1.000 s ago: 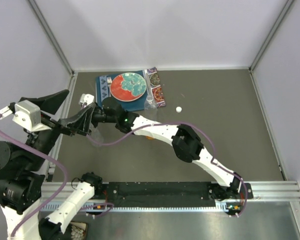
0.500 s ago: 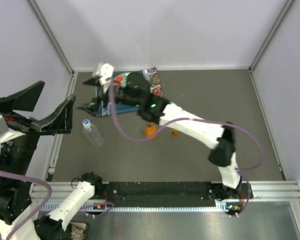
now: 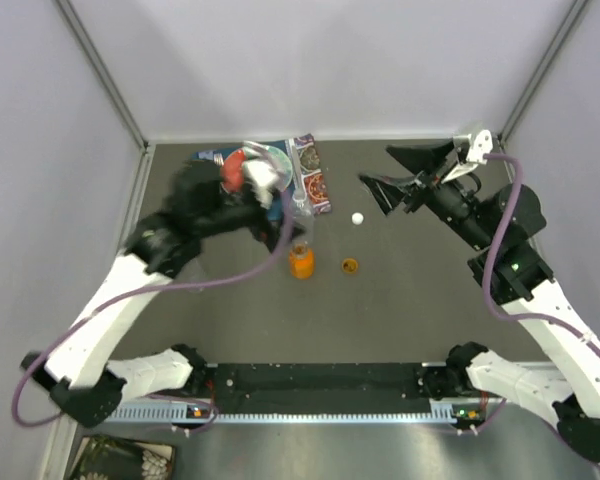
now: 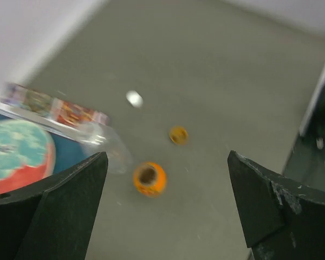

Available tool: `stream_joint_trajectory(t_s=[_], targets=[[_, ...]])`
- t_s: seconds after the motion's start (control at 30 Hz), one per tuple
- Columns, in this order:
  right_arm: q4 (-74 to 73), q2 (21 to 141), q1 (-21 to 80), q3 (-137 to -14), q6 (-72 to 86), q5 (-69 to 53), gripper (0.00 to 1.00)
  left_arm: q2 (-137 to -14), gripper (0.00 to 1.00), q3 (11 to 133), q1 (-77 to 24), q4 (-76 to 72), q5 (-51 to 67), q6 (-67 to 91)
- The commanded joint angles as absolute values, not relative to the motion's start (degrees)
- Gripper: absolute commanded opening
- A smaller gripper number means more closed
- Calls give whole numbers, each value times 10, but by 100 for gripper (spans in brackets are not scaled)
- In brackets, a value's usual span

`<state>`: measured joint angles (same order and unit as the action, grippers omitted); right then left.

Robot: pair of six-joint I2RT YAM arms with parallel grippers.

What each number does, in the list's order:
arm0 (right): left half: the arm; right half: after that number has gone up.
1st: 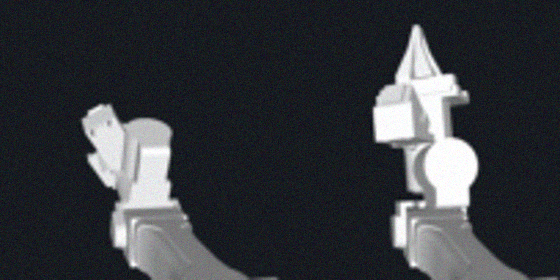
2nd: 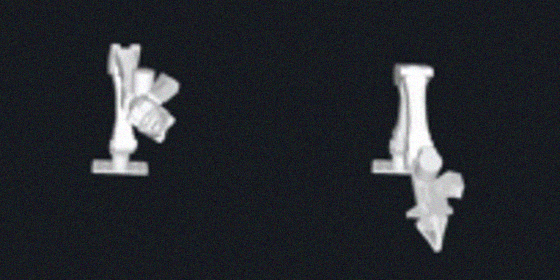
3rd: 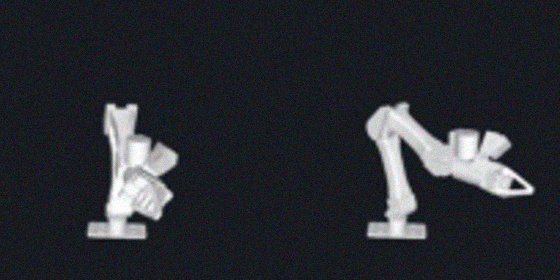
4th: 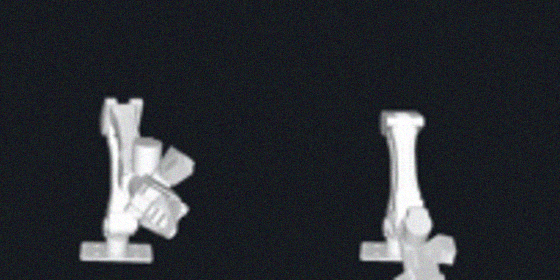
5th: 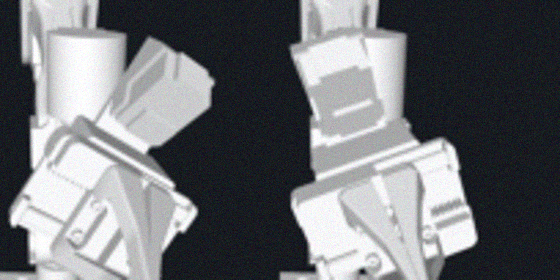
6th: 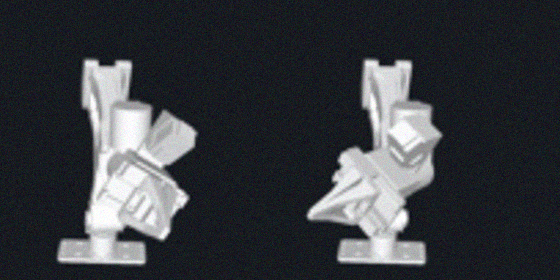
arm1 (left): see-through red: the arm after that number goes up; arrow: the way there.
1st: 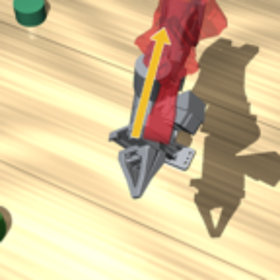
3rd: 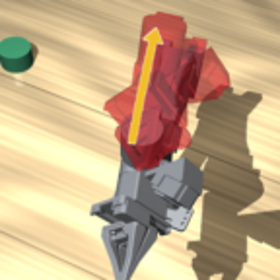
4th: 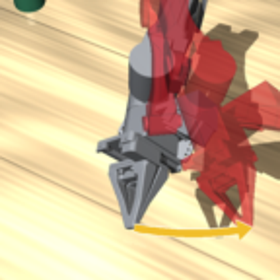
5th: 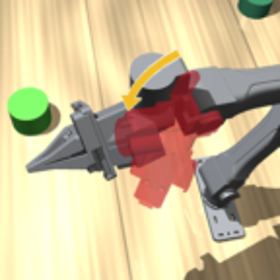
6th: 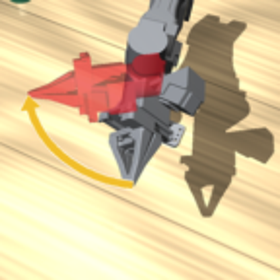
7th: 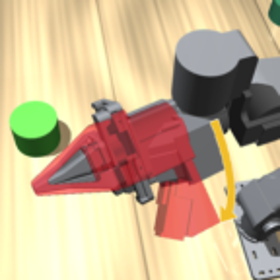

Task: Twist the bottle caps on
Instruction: Place the plastic bottle at the center of the board.

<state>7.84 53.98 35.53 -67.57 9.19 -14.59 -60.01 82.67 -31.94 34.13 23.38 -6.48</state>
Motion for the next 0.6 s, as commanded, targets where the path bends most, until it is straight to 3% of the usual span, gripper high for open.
stream_joint_trajectory(t_s=[0.0, 0.07, 0.17, 0.33, 0.57], targets=[[-30, 513, 294, -630, 158, -116, 80, -676, 98, 789, -425, 363, 185, -155], [-89, 513, 275, -635, 172, -77, 77, -725, 98, 785, -448, 363, 158, -187], [-139, 513, 227, -645, 192, -28, 65, -825, 97, 810, -479, 409, 130, -209], [-161, 456, 159, -619, 215, 52, 63, -975, 88, 932, -480, 458, 124, -219], [-185, 394, 158, -620, 161, 205, 64, -1101, 76, 947, -481, 343, 142, -177]])
